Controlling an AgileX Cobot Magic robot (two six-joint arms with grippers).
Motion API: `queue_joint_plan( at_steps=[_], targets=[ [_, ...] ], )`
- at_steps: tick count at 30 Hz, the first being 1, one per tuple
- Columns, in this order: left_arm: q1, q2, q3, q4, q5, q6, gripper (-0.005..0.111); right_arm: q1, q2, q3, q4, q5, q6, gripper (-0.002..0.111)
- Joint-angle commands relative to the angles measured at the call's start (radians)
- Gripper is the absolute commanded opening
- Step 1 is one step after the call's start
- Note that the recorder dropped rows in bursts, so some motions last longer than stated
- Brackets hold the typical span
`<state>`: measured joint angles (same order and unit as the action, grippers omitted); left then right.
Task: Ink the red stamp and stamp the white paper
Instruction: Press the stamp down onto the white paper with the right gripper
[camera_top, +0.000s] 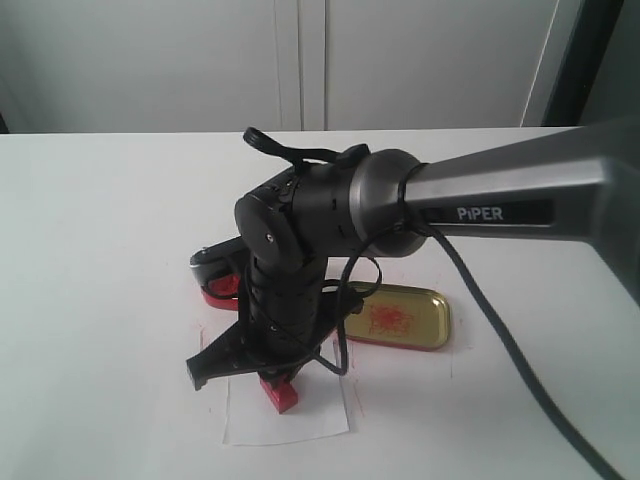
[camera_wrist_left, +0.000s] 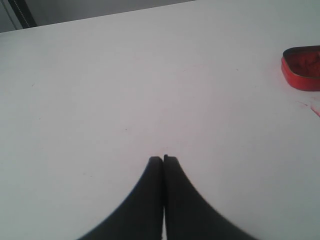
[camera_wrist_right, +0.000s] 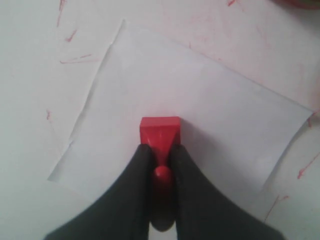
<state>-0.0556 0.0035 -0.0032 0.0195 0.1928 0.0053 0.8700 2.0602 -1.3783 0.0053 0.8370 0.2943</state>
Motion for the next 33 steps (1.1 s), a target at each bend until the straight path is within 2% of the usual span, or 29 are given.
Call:
queue_joint_plan(
  at_steps=[1, 33],
  targets=[
    [0.001, -0.003, 0.003, -0.003, -0.004, 0.003, 0.0, -0.004, 0.107, 0.032, 0.006, -0.004, -0.01, 0.0],
    [0.001, -0.003, 0.003, -0.003, -0.004, 0.003, 0.0, -0.004, 0.114, 0.03, 0.003, -0.002, -0.002, 0.0]
  ],
)
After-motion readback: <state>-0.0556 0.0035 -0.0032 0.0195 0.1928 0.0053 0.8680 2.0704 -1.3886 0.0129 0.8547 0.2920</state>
